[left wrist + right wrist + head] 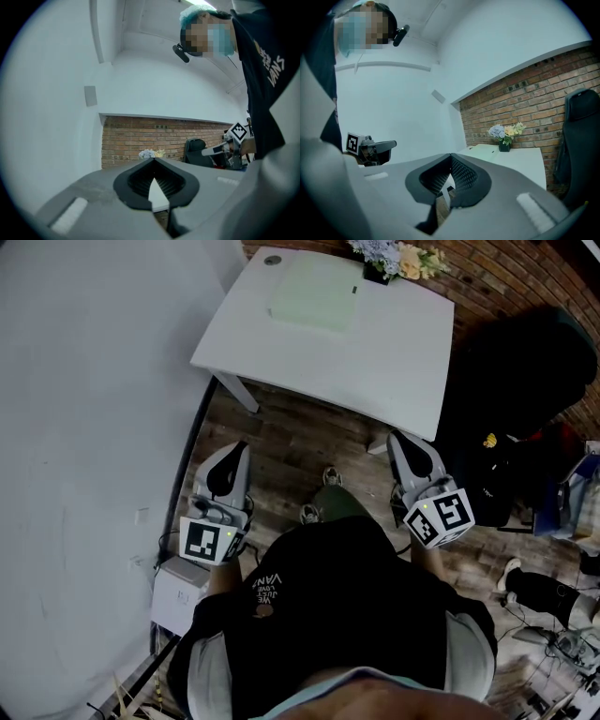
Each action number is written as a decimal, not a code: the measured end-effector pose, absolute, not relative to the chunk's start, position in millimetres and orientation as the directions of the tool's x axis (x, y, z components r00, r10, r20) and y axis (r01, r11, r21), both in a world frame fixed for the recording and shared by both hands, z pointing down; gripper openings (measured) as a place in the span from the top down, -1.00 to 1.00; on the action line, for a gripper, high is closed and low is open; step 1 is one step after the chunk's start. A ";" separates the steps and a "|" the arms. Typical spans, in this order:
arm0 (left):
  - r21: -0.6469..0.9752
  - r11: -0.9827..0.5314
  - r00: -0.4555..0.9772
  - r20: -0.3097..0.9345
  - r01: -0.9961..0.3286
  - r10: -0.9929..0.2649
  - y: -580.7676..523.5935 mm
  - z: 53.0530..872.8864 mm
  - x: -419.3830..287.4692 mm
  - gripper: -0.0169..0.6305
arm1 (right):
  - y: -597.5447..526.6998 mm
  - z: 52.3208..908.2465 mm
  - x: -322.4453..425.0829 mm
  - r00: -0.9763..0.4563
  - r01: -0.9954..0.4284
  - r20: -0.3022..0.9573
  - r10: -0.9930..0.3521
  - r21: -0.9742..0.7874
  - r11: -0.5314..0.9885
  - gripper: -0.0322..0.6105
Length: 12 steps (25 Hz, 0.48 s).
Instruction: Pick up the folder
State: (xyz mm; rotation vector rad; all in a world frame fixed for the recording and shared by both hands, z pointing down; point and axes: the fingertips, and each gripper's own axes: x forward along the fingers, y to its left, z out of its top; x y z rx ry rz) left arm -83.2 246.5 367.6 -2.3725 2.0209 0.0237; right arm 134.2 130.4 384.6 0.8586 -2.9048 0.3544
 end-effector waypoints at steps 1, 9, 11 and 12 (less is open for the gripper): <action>-0.008 -0.158 0.158 -0.027 -0.987 -0.987 240.4 367.9 -84.2 0.95 | 124.1 385.0 132.8 -0.838 -0.545 0.152 -0.524 -0.198 0.815 0.90; -0.017 -0.134 0.135 -0.016 -0.991 -0.991 185.4 366.8 -97.2 0.95 | 65.9 385.2 112.9 -0.858 -0.513 0.149 -0.491 -0.206 0.833 0.90; -0.022 -0.129 0.130 -0.026 -0.991 -0.991 170.8 366.7 -99.0 0.95 | 51.4 386.7 109.7 -0.864 -0.503 0.151 -0.481 -0.207 0.839 0.90; -0.023 -0.127 0.128 -0.029 -0.992 -0.991 163.6 366.8 -99.2 0.95 | 44.1 387.8 108.9 -0.866 -0.500 0.152 -0.477 -0.209 0.841 0.90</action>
